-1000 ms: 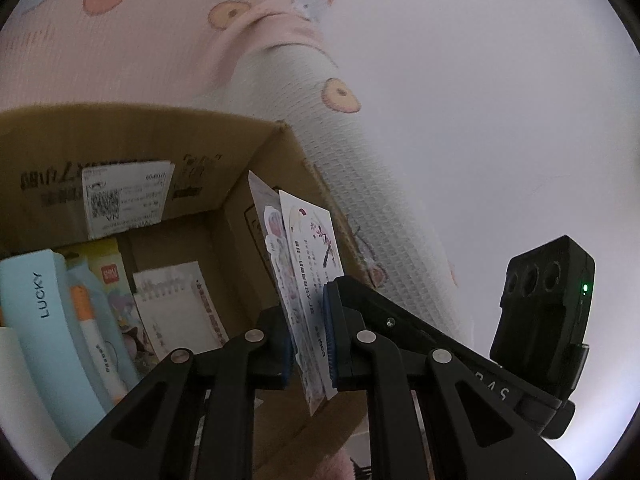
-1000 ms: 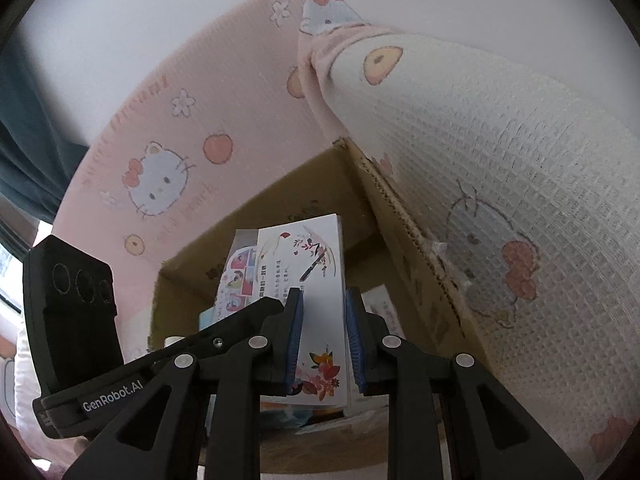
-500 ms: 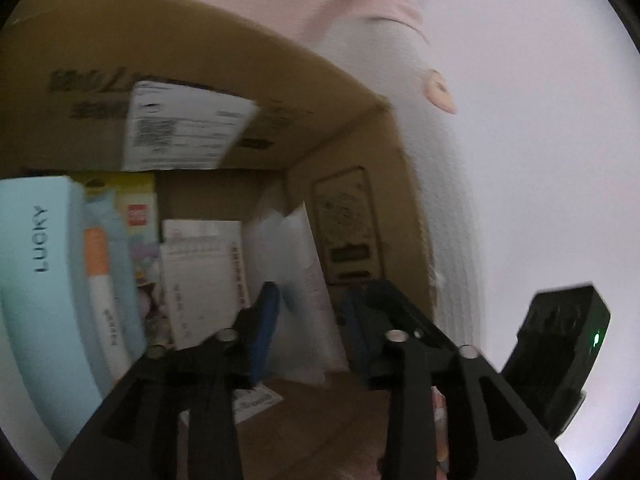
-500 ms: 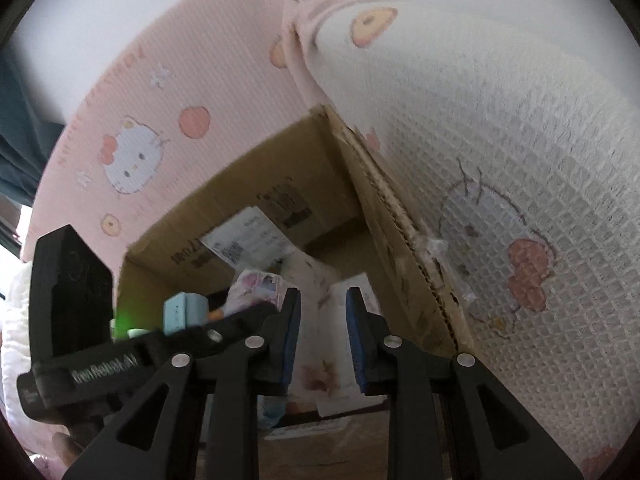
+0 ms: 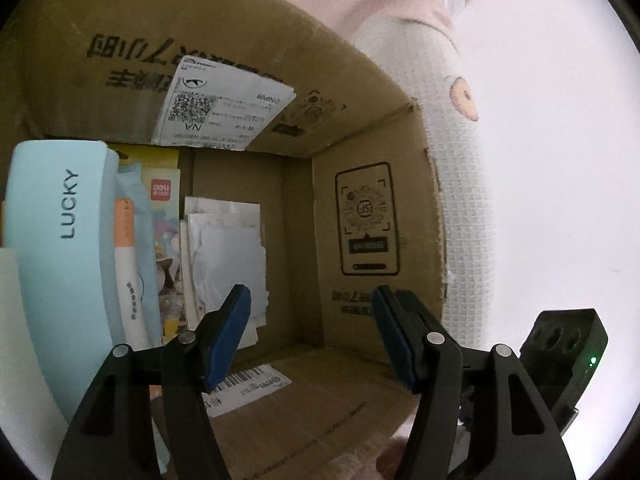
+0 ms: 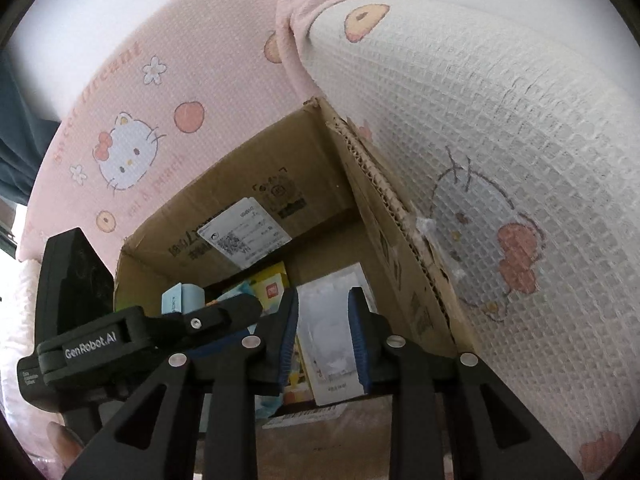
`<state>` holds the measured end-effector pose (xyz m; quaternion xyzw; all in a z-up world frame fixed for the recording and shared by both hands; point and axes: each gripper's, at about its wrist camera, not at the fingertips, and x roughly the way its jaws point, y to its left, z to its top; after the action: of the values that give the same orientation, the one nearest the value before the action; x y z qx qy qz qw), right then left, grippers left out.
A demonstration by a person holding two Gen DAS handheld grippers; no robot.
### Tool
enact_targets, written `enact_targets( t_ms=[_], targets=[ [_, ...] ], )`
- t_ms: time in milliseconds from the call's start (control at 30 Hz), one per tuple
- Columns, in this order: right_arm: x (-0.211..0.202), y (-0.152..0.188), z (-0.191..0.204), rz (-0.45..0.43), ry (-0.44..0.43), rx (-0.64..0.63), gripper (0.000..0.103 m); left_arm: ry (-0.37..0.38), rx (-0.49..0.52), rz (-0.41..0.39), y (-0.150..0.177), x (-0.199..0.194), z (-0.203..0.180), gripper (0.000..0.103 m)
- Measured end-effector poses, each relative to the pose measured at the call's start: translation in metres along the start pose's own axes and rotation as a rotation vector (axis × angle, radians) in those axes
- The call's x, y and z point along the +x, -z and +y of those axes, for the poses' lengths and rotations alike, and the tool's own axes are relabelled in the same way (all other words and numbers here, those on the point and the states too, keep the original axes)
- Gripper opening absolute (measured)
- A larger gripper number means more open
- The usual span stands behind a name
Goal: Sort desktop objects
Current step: 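Open both tools to release the cards inside the box, then move both open tools from the box back over the bed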
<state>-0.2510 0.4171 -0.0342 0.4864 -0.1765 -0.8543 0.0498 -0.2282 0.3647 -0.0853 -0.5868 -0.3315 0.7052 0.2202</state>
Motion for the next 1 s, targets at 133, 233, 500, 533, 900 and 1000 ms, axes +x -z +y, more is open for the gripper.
enact_targets(
  t_ms=[133,233,500,533,900,1000],
  targets=[
    [-0.017,0.008,0.01,0.0,0.028,-0.011,0.024,-0.015,0.037,-0.065,0.004,-0.018,-0.007,0.067],
    [-0.033,0.017,0.018,-0.018,0.025,-0.009,0.027,-0.008,0.048,-0.119,0.008,-0.036,-0.009,0.067],
    [-0.084,0.045,0.036,-0.103,-0.026,0.02,0.032,0.0,0.101,-0.205,0.027,-0.083,-0.021,0.067],
    [-0.09,0.048,0.038,-0.113,-0.029,0.021,0.032,0.007,0.114,-0.211,0.031,-0.089,-0.024,0.067],
    [-0.166,0.084,0.05,-0.249,-0.027,0.042,0.034,0.193,0.318,-0.281,0.08,-0.162,-0.049,0.067],
    [-0.188,0.099,0.06,-0.289,-0.006,0.026,0.034,0.212,0.377,-0.316,0.096,-0.185,-0.053,0.068]
  ],
)
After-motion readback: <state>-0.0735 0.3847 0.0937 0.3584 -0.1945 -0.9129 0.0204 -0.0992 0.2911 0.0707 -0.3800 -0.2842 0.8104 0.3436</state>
